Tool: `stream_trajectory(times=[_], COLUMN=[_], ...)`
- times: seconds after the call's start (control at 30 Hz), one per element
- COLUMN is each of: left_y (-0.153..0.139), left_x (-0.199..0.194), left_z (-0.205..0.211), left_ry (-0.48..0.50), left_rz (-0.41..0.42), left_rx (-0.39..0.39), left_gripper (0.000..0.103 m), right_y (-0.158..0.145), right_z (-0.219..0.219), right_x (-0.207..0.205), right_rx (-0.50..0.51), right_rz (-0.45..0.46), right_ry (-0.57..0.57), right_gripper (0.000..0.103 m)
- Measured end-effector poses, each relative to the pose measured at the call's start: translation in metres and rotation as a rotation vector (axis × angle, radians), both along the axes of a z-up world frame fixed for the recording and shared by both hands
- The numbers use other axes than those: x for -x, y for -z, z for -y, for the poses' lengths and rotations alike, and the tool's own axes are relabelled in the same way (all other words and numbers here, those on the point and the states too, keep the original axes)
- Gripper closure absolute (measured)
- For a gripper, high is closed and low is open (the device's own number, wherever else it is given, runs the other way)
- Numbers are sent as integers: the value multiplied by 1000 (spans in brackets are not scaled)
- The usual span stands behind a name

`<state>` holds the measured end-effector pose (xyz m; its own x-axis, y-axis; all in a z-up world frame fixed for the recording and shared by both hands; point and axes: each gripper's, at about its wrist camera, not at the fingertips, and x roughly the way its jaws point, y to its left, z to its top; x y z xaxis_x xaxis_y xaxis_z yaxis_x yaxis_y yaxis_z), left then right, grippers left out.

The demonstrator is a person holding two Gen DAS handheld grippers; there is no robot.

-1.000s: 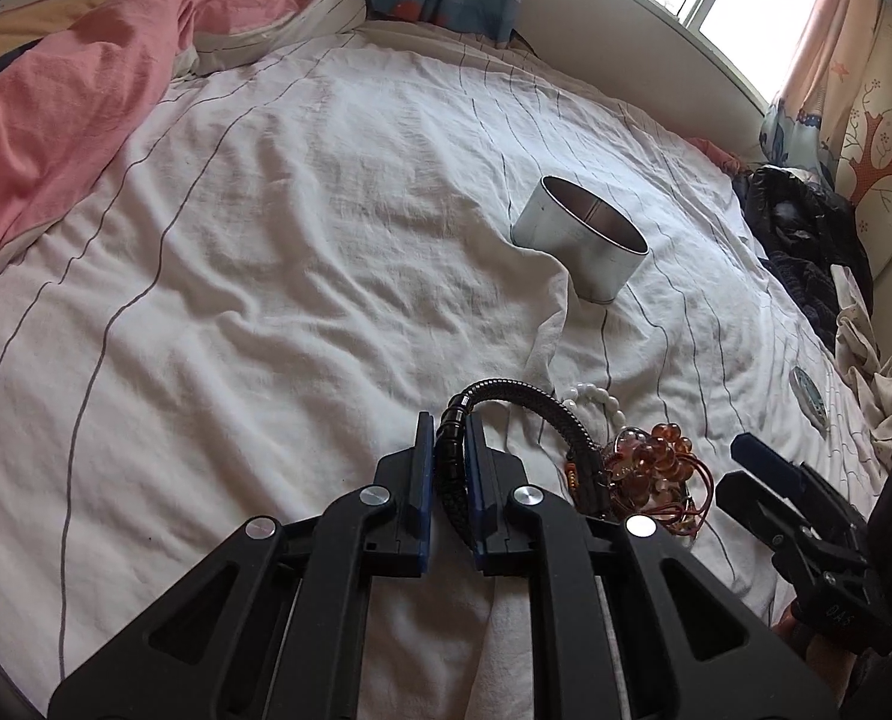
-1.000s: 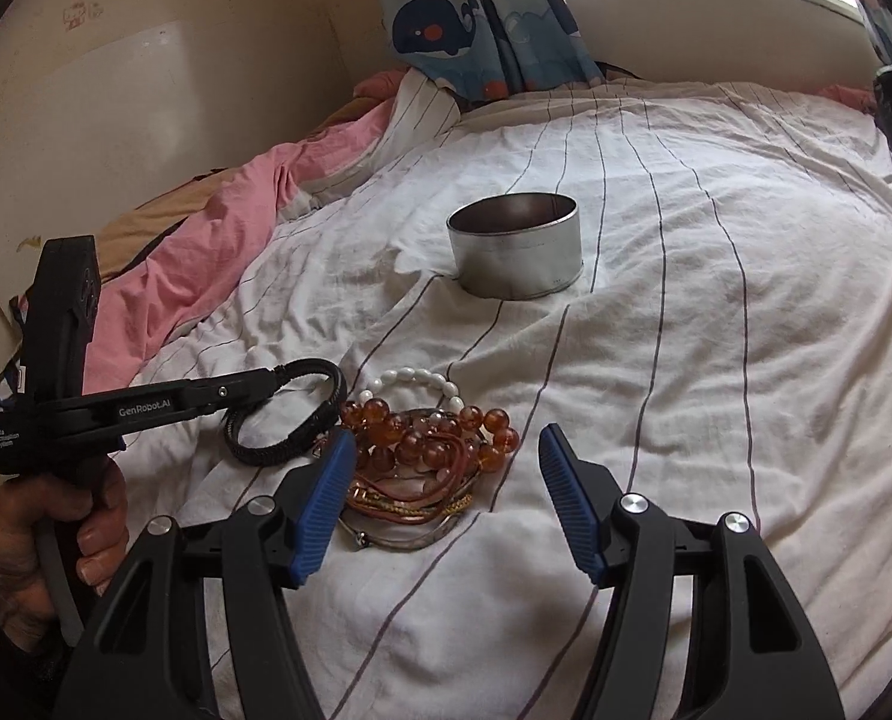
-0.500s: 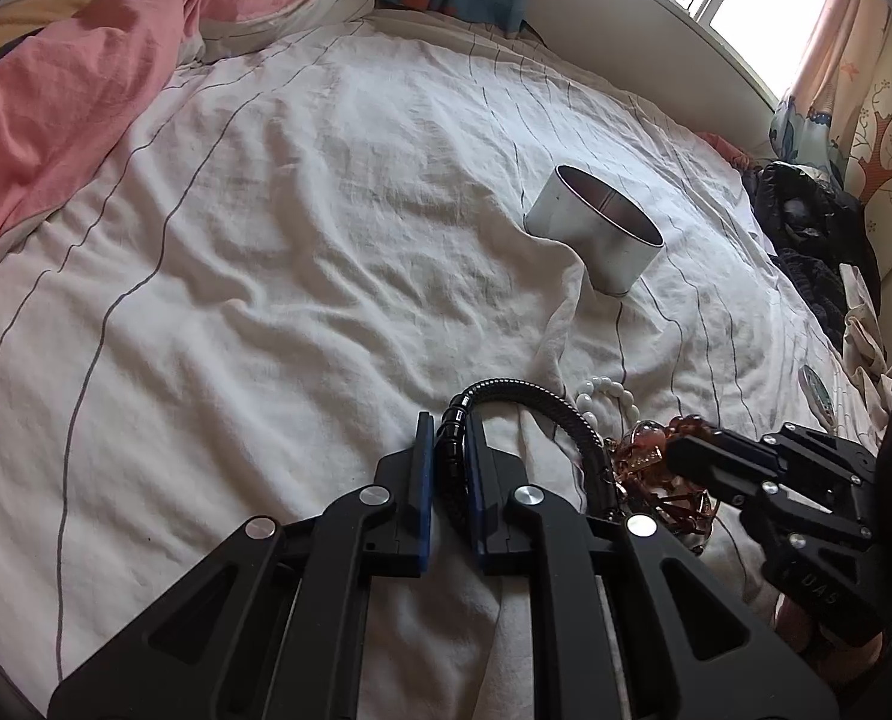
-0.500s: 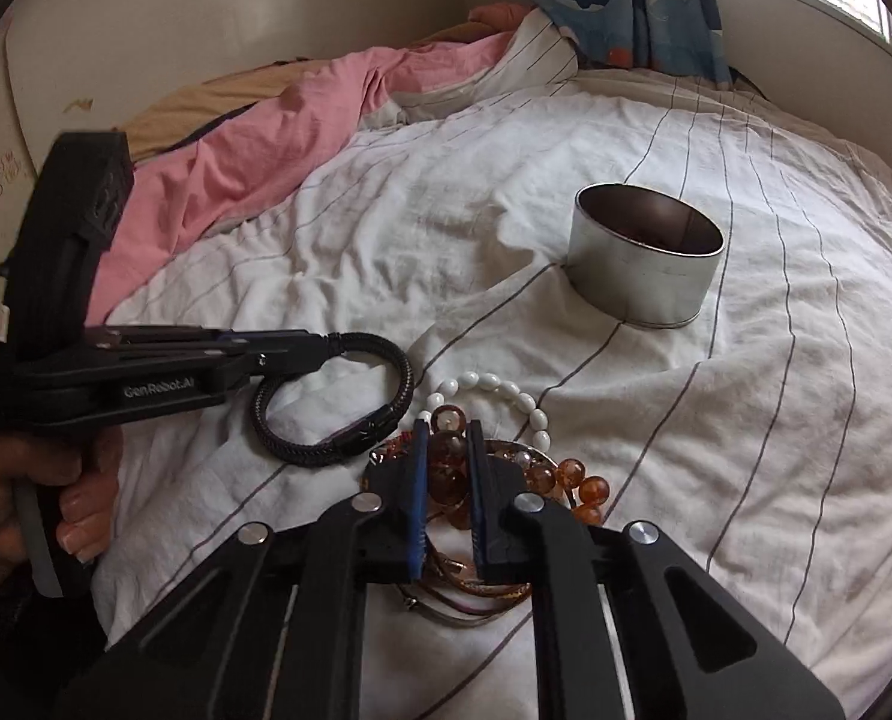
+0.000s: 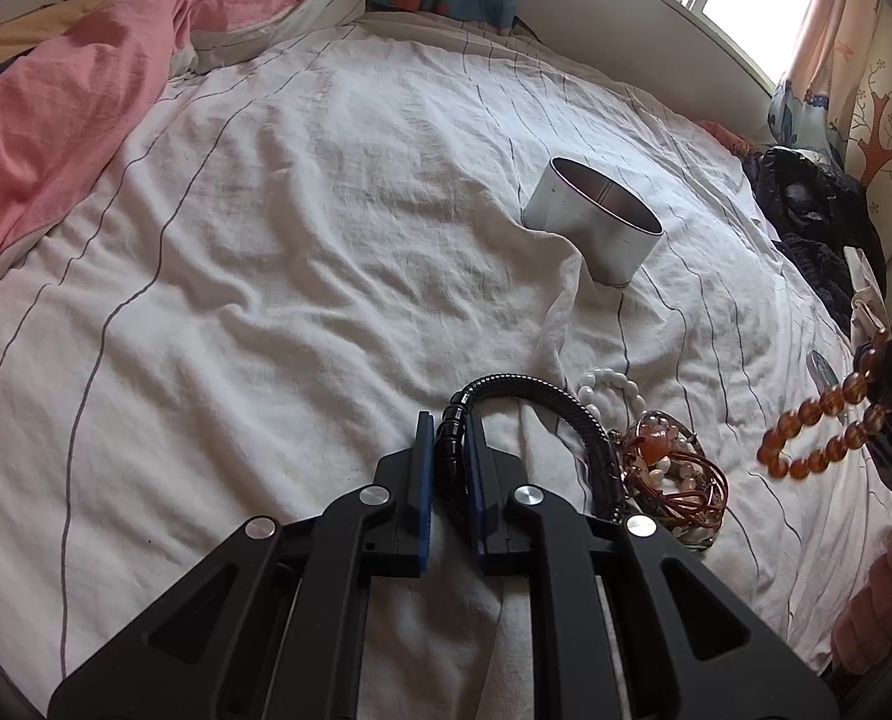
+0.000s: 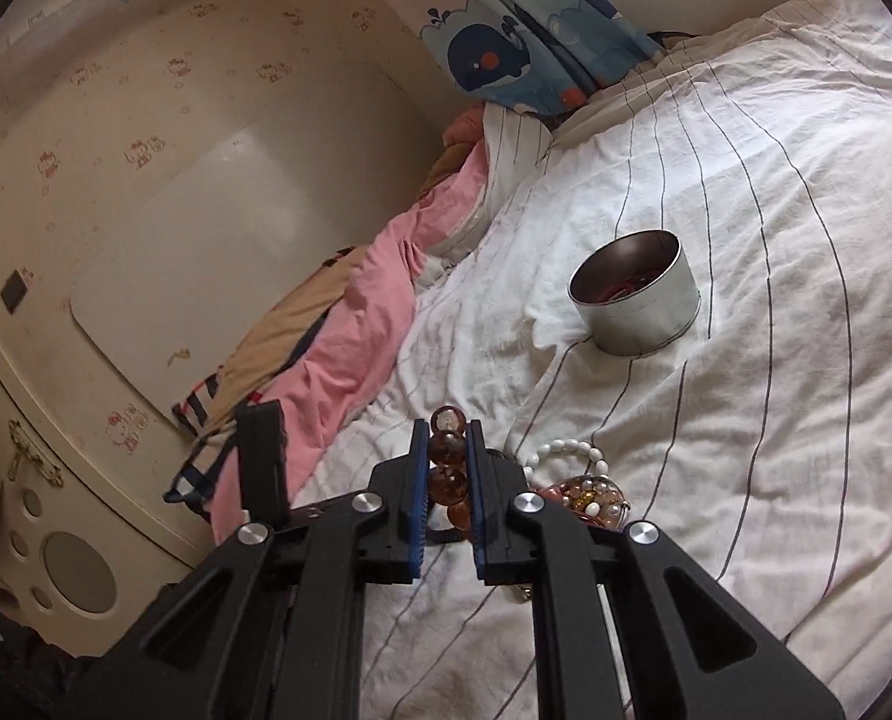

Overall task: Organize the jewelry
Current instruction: 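Grasp the amber bead bracelet with the right tool while the left tool holds the black cord, then lower both bracelets into the silver tin and open both tools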

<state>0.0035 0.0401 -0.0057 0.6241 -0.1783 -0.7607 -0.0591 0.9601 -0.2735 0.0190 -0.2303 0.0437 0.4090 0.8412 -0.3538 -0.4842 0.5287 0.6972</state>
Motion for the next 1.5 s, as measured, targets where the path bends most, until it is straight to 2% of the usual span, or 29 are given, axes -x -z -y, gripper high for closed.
stream_trajectory(times=[0.03, 0.1, 0.3, 0.43, 0.63, 0.93, 1.1, 1.23, 1.33, 1.5], left_y=[-2, -7, -28, -42, -57, -76, -73, -54, -38, -49], left_x=[1, 4, 9, 2, -26, -95, -138, -173, -189, -180], left_z=[1, 4, 10, 19, 32, 47, 59, 70, 72, 51], left_ry=[6, 23, 73, 96, 117, 126, 133, 159, 180, 131], left_rz=[10, 31, 115, 148, 179, 225, 227, 161, 94, 129], left_rx=[-5, 1, 58, 51, 23, 13, 8, -12, -32, -37], left_gripper=[94, 94, 94, 94, 94, 94, 94, 93, 88, 74], right_y=[-2, -7, -5, -4, -15, -34, -33, -29, -23, -13], right_z=[4, 5, 15, 18, 14, -1, -2, -1, -4, -15], right_x=[1, 1, -3, -10, -30, -81, -107, -128, -141, -155], right_rx=[-10, 59, 64, 87, 114, 150, 159, 157, 159, 141], right_rz=[-3, 11, 3, 9, 36, 95, 104, 97, 87, 63], right_ry=[13, 34, 54, 75, 106, 147, 176, 192, 187, 169], right_gripper=[91, 90, 90, 90, 90, 90, 90, 90, 90, 90])
